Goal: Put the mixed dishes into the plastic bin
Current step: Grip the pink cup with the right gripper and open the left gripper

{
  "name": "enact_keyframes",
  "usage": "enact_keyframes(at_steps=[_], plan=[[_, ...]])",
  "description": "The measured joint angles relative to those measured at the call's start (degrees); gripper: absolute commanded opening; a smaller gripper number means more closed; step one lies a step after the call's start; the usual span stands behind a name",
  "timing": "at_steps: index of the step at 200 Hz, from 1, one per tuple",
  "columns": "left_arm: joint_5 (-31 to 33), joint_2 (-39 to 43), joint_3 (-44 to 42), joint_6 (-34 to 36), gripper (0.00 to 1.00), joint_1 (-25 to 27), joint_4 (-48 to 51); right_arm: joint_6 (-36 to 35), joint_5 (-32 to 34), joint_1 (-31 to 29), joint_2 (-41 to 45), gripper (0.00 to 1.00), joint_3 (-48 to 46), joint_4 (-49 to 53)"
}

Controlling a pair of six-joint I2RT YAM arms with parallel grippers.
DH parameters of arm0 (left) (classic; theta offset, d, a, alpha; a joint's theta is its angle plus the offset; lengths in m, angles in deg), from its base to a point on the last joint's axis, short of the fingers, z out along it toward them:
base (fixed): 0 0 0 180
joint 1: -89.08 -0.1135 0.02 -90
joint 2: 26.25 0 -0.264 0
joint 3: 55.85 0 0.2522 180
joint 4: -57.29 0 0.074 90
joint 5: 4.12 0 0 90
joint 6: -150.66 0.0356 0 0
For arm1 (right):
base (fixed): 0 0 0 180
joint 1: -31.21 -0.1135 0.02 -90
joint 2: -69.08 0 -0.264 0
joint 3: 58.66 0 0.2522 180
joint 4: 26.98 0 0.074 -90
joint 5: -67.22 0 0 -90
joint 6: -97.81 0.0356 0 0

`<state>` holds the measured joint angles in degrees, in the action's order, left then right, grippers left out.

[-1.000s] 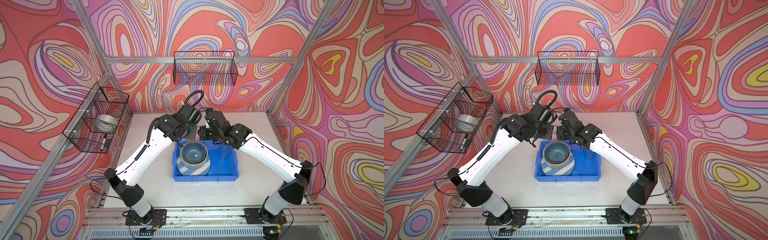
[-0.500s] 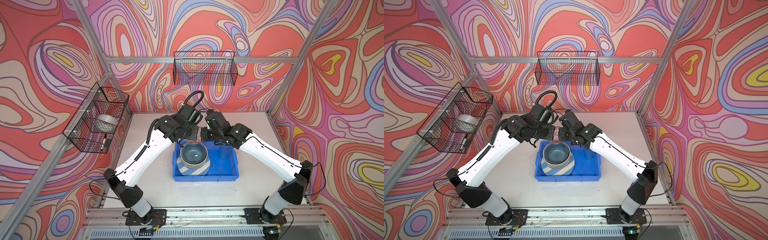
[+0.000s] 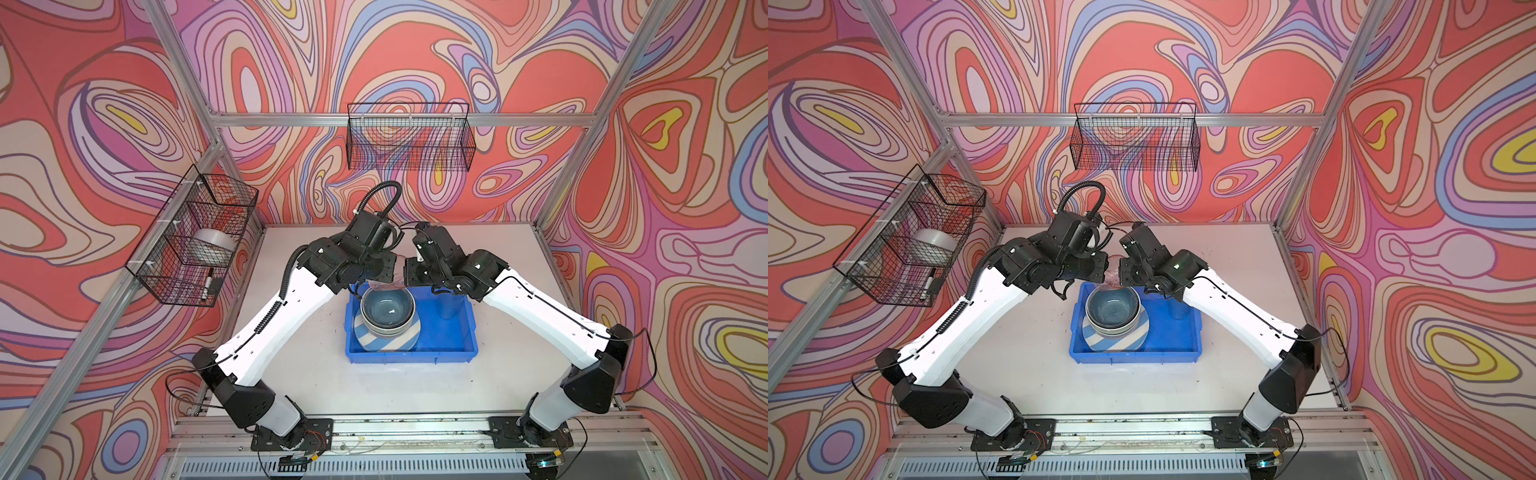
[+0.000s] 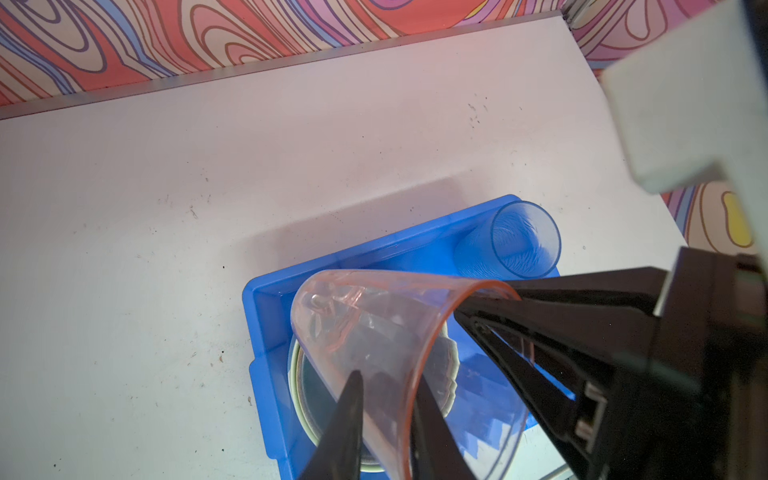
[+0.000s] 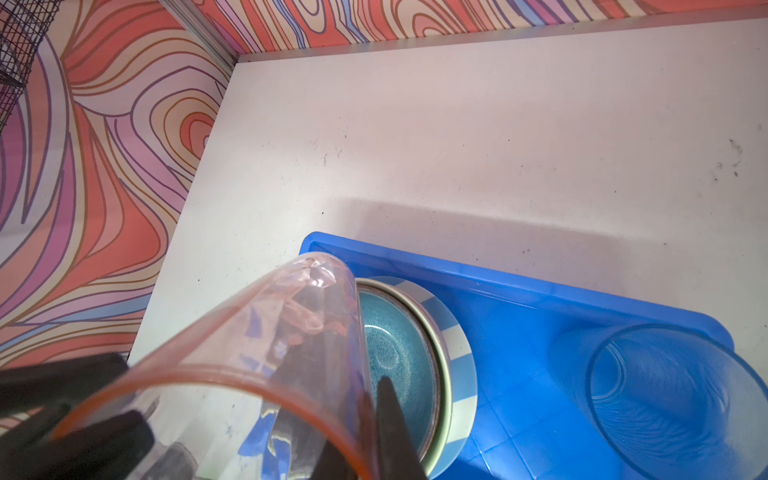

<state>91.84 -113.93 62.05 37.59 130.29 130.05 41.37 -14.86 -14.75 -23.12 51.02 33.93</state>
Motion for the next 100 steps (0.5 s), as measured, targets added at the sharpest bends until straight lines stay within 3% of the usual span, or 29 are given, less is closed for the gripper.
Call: enact_keyframes(at_steps=[55,100], plan=[[-5.0,2.2,-2.1,0.4,0.33,0.0,-0.6,0.0,0.2,0.0,1.8,0.00,-1.7,0.2],[-10.1,4.7,-3.3,0.6,0.34,0.1,-0.6,0.2,0.7,0.0,3.5,0.00,-2.6,-0.8]])
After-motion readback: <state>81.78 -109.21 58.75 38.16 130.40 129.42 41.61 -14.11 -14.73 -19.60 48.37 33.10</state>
